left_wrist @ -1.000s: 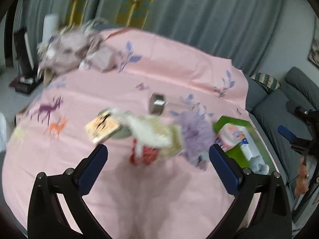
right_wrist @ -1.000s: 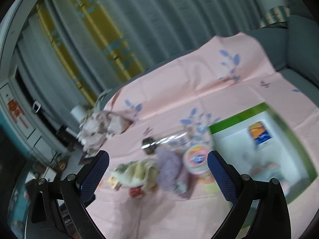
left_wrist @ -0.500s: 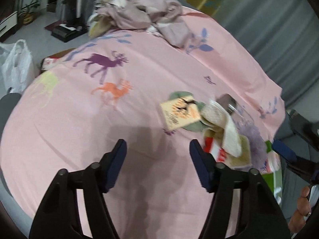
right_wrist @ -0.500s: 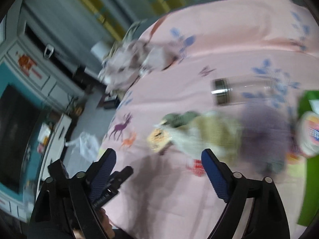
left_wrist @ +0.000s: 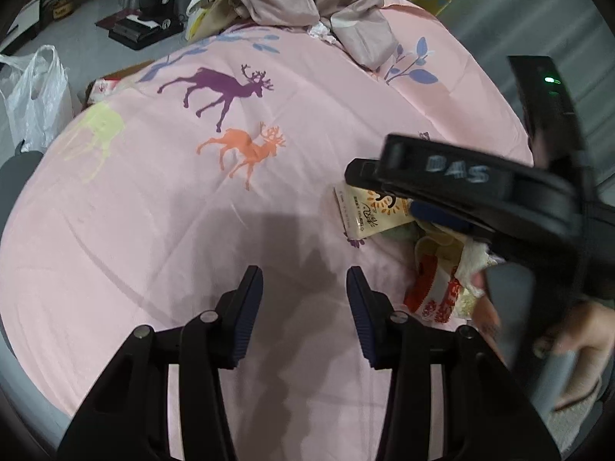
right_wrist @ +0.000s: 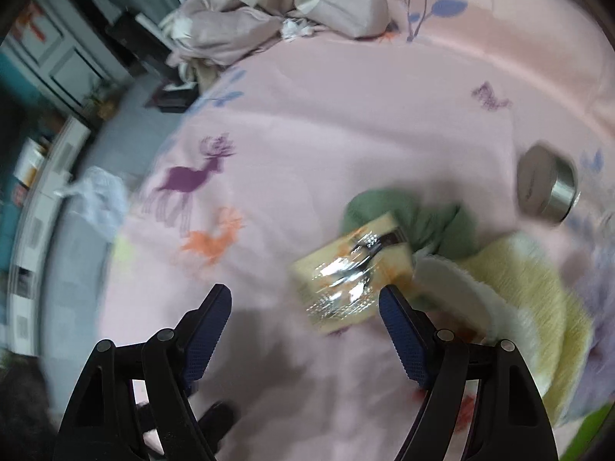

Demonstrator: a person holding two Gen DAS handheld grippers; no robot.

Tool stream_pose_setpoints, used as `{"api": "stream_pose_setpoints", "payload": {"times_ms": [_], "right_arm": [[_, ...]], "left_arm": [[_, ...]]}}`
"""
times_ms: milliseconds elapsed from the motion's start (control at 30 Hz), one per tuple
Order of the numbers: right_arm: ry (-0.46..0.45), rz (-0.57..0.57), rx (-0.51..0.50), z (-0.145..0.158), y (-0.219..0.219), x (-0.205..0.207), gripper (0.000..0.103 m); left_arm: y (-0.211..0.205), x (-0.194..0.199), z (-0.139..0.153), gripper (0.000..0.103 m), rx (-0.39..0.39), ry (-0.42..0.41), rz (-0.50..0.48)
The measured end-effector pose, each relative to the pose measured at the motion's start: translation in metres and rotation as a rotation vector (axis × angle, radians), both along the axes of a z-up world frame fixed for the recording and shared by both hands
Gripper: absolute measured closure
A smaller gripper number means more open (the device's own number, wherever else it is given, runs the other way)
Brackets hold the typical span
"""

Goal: Organize soft objects
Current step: 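Grasp the cream tree-print tissue pack with the right gripper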

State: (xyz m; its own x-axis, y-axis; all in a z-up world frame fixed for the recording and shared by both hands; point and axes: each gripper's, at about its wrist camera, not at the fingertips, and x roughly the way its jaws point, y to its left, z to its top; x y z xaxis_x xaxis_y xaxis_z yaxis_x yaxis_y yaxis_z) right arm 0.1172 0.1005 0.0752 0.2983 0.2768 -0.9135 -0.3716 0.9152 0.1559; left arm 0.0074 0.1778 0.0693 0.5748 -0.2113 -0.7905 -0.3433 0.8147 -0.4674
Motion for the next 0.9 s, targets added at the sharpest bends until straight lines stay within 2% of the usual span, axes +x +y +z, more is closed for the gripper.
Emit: {"api": "stream_pose_setpoints", "payload": {"times_ms": [167, 300, 433, 633, 900], "right_arm": [[-0.046, 0.067, -0.071, -0.003, 0.006, 0.008, 0.022], [-0.042, 0.104, -0.150, -0.015, 0.012, 0.014, 0.021], [-0.006, 0.103, -0.160, -0.028, 0.010, 0.017, 0.021], [-0.034, 0.066, -0.078, -0.024, -0.005, 0.009, 0.025], [-0.086, 0.028, 0.090, 0.034, -0.048, -0.030, 0.025]], "left_arm": [[0.001, 0.000, 0.000, 0.060, -0.035, 0.001, 0.001], [0.000, 0.001, 0.001, 0.060, -0.037, 0.004, -0.002], [0.000, 0.001, 0.000, 0.059, -0.031, 0.008, 0.001], [-0.001, 0.001, 0.001, 0.059, -0.021, 0.005, -0.001], [-0.004, -0.001, 0.003, 0.059, -0.004, -0.007, -0.003]]}}
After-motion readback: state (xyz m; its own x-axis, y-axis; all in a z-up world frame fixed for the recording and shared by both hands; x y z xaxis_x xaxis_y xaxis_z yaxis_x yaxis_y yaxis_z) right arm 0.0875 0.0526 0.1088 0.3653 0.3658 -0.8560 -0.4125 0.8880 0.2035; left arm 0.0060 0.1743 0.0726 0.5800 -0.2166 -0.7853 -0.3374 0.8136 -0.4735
